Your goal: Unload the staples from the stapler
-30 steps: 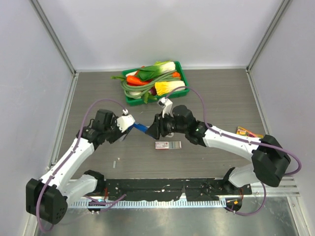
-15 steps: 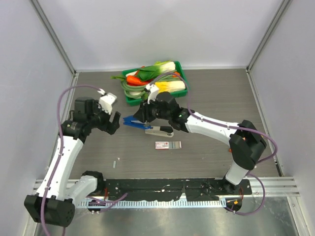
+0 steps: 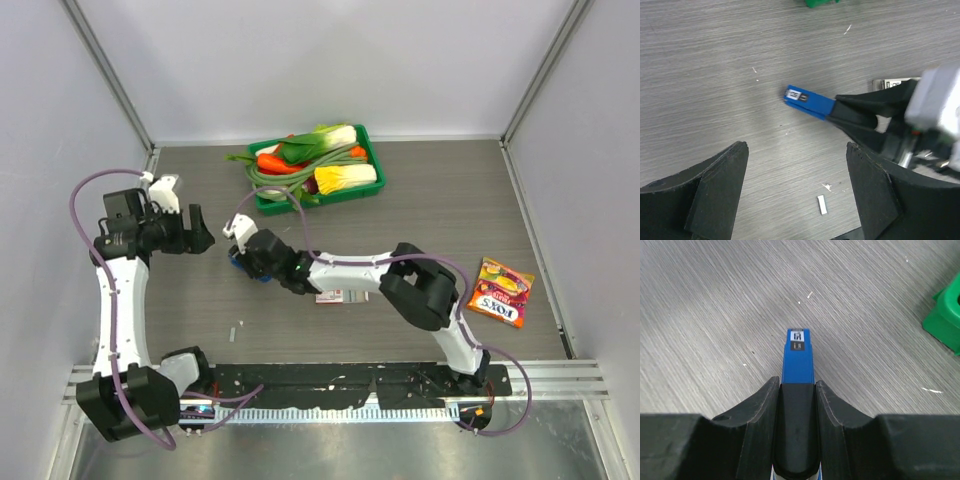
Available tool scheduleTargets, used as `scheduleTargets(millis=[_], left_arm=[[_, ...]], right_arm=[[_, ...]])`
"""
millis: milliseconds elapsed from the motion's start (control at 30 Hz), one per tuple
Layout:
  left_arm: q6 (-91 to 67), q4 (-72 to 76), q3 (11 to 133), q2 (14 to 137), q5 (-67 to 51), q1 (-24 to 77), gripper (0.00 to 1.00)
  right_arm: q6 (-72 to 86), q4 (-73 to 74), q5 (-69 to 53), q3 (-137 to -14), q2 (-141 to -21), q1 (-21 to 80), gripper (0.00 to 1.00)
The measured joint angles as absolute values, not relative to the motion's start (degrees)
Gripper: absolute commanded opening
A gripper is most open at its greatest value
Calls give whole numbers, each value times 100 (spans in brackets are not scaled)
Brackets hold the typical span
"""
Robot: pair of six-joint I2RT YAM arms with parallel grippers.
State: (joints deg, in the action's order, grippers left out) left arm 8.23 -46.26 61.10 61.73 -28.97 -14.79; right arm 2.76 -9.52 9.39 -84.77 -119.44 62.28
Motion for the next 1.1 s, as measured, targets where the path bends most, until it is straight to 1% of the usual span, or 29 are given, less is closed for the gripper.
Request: scheduleTargets(millis=[167, 333, 367, 400, 433, 467, 533, 567, 600, 700, 767, 867, 1000, 1100], left_arm=[[722, -4724, 6169, 6187, -3133, -1557, 84], [613, -4652, 6165, 6222, -3162, -1586, 84], [600, -4617, 6158, 6222, -3131, -1627, 84], [596, -4587, 6156, 6219, -3085, -1662, 84], [598, -4539, 6154, 6217, -3022, -1678, 84], [600, -4506, 6149, 6219, -2967, -1693, 84], [598, -4394, 6145, 6219, -2832, -1728, 84], [596, -4320, 6145, 6219, -2779, -1741, 84], [596, -4261, 6145, 6215, -2749, -1756, 84], [593, -4187, 6145, 6198, -2727, -1763, 85], [593, -4189, 6136, 6180, -2724, -1765, 85], [593, -4230, 6093, 6139, -2759, -1761, 86], [591, -4449, 6051, 6062, -3037, -1695, 86], [604, -4615, 6049, 5988, -3227, -1645, 90]], right_arm=[[-252, -1741, 1601, -8580, -12436, 6514, 1], [-436, -2228, 1938, -9115, -13039, 6541, 1], [-440, -2263, 1975, -9266, -13163, 6541, 6], [-440, -2294, 1994, -9413, -13279, 6541, 15], [-434, -2305, 2021, -9559, -13391, 6541, 36], [-419, -2305, 2051, -9725, -13509, 6534, 47], [-410, -2292, 2051, -10033, -13710, 6517, 57], [-392, -2263, 2038, -10197, -13802, 6510, 59], [-373, -2213, 2021, -10324, -13858, 6501, 64], [-266, -2095, 1916, -10477, -13880, 6464, 68], [-193, -2071, 1831, -10473, -13865, 6449, 69], [-119, -1957, 1682, -10252, -13708, 6442, 71], [-128, -1433, 1380, -9550, -13037, 6355, 73], [-143, -840, 803, -8805, -12145, 6038, 73]])
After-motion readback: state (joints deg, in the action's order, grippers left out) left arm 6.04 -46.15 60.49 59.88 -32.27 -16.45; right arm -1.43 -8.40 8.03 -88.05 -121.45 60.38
